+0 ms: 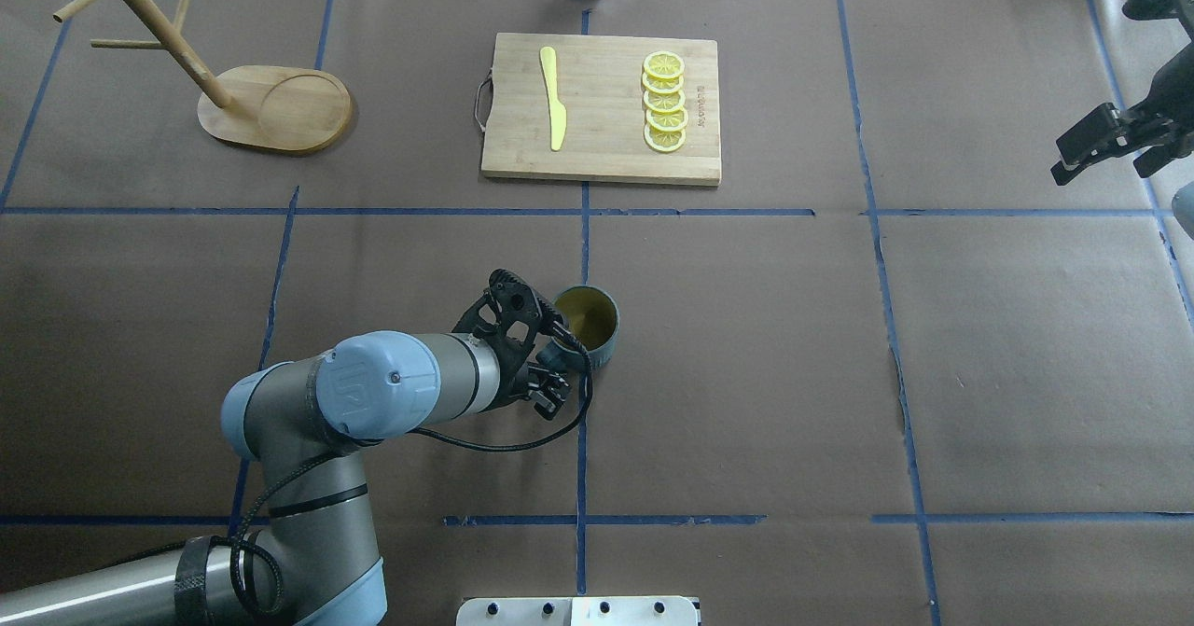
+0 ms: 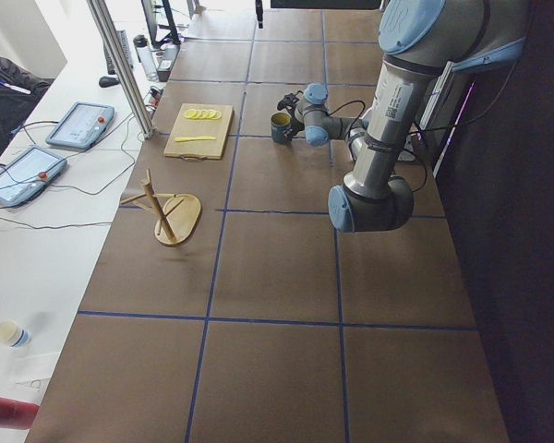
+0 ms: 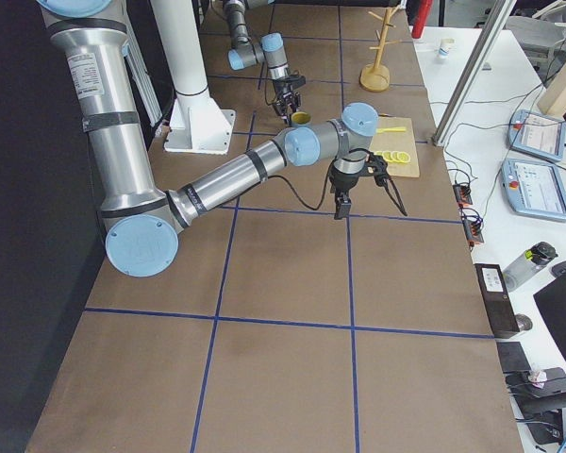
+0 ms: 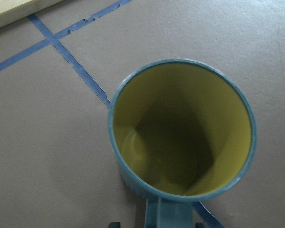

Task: Hang cup on storage rack
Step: 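Move the left gripper to the mug and grasp its rim while the right arm withdraws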

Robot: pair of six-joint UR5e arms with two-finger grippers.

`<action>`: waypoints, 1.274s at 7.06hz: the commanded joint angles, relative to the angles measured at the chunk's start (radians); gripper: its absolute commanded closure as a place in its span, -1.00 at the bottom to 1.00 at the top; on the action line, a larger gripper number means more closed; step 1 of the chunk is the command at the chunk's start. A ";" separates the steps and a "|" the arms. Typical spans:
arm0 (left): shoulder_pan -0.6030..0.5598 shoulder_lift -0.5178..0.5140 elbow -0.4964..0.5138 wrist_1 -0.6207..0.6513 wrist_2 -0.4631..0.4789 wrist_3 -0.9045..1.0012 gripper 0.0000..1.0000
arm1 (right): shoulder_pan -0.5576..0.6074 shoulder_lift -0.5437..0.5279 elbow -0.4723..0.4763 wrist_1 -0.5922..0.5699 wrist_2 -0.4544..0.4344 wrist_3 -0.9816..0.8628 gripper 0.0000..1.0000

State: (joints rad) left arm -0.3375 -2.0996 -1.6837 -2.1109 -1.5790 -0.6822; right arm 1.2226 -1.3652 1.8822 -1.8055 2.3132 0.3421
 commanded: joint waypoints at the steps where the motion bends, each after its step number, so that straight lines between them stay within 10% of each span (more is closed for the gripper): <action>1: -0.011 -0.008 0.007 0.000 0.000 0.000 -0.07 | 0.000 -0.002 0.000 0.000 0.000 0.000 -1.00; 3: -0.012 -0.014 0.018 0.000 0.010 -0.002 -0.06 | 0.000 -0.002 -0.002 0.000 0.000 0.000 -1.00; 5: -0.015 -0.017 0.021 0.000 0.008 -0.008 0.93 | 0.000 -0.003 -0.002 0.000 0.000 0.000 -1.00; 9: -0.113 -0.051 -0.014 -0.023 -0.069 -0.068 1.00 | 0.011 -0.003 -0.002 0.000 0.002 -0.003 -1.00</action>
State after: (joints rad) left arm -0.4062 -2.1444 -1.6824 -2.1306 -1.5997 -0.7312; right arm 1.2273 -1.3682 1.8807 -1.8055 2.3143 0.3407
